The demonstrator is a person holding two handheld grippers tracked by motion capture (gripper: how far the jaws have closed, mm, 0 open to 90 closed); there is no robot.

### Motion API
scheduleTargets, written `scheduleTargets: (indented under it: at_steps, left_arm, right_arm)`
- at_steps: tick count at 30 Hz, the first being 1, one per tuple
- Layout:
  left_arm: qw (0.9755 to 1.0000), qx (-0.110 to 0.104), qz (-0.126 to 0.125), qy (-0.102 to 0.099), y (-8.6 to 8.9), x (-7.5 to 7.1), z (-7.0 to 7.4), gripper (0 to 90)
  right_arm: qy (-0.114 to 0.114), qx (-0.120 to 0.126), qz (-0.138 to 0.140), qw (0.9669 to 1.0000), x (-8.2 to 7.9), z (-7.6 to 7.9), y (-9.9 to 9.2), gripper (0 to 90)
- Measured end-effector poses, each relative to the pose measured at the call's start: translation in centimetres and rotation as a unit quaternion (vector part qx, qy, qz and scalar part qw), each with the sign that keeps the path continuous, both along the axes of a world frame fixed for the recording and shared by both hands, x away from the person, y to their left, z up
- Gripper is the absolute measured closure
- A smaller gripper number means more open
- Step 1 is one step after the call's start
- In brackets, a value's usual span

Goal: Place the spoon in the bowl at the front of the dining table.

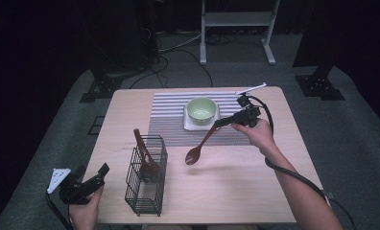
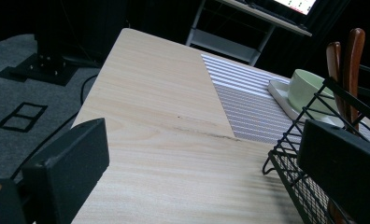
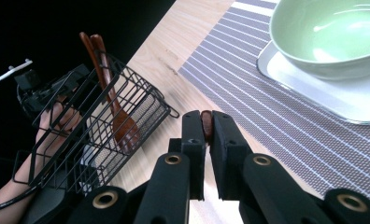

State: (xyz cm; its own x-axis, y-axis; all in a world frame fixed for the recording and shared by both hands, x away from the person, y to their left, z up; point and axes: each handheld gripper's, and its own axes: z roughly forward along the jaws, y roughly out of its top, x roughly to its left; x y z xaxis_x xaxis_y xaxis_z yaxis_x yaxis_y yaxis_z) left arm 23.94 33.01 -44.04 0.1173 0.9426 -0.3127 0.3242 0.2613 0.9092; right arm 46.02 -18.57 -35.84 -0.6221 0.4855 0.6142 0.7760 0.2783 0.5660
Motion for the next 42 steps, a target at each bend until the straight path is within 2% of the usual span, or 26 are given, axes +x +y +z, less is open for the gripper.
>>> scheduleTargets:
  at_steps: [11,26,42]
  left_arm:
    - [1.0,-0.001,0.002,0.0,0.1,-0.1,0.0,1.4]
    - [1.0,-0.002,0.006,0.002,0.4,-0.4,-0.1,1.4]
    - [0.9999,-0.003,0.012,0.002,0.6,-0.7,-0.2,1.4]
  right_arm:
    - [0.001,-0.004,-0.018,0.9998,1.5,0.0,-0.5,83.6]
    - [0.001,-0.006,-0.038,0.9993,2.9,0.1,-1.1,83.5]
    - [-0.007,-0.009,-0.062,0.998,4.5,1.2,-1.8,83.5]
